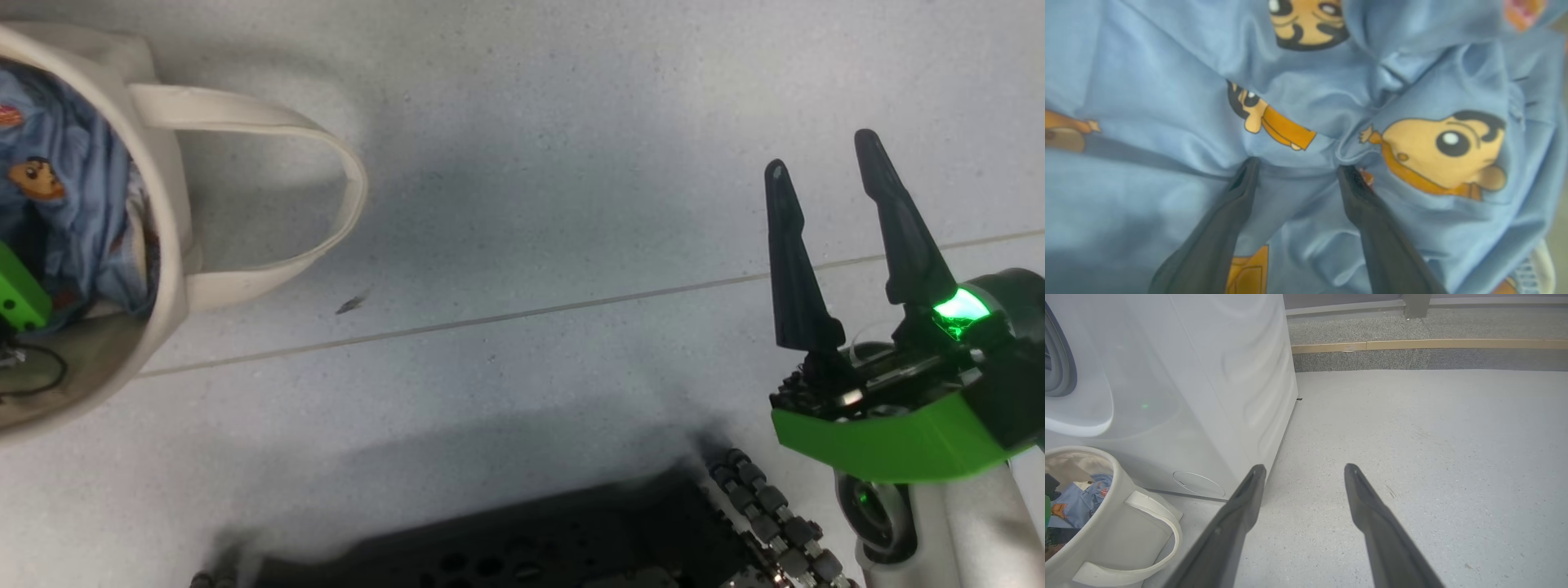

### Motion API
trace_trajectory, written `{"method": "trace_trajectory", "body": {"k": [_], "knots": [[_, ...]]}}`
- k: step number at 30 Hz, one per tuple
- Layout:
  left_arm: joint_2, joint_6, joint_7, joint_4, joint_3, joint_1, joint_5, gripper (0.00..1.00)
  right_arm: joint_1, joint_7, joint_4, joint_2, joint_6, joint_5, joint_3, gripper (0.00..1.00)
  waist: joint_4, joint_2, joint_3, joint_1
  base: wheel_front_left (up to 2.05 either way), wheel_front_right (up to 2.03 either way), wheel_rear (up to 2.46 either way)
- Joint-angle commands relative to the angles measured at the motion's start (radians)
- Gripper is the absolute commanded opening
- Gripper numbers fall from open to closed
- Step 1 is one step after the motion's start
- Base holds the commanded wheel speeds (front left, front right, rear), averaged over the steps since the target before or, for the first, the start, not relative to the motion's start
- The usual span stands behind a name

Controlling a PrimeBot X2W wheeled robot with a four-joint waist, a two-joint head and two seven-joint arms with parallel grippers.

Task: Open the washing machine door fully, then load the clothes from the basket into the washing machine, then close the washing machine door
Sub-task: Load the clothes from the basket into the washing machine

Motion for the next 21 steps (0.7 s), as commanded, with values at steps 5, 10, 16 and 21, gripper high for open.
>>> {"method": "trace_trajectory", "body": {"k": [5,10,16,21], "knots": [[0.066,0.002,-0.024,0.010,-0.012,-0.015,-0.025,1.00,0.022,-0.012,-0.041,0.006,0.008,-0.002,0.017,1.00,-0.010,0.0000,0.017,-0.0002,0.00,0.00,0.00],[0.071,0.002,-0.022,-0.027,-0.067,-0.015,-0.042,0.00,0.022,-0.013,-0.047,0.006,0.008,-0.004,0.013,1.00,-0.010,0.0000,0.013,-0.0002,0.00,0.00,0.00],[0.083,0.002,-0.052,-0.124,-0.113,0.000,-0.098,0.00,0.017,-0.011,-0.037,0.006,0.008,-0.011,0.009,1.00,0.011,0.0000,-0.023,-0.0002,0.00,0.00,0.00],[0.099,0.002,-0.103,-0.194,-0.141,0.019,-0.132,0.00,0.002,-0.013,-0.021,0.006,0.008,-0.012,0.008,1.00,0.028,0.0000,-0.073,-0.0002,0.00,0.00,0.00]]}}
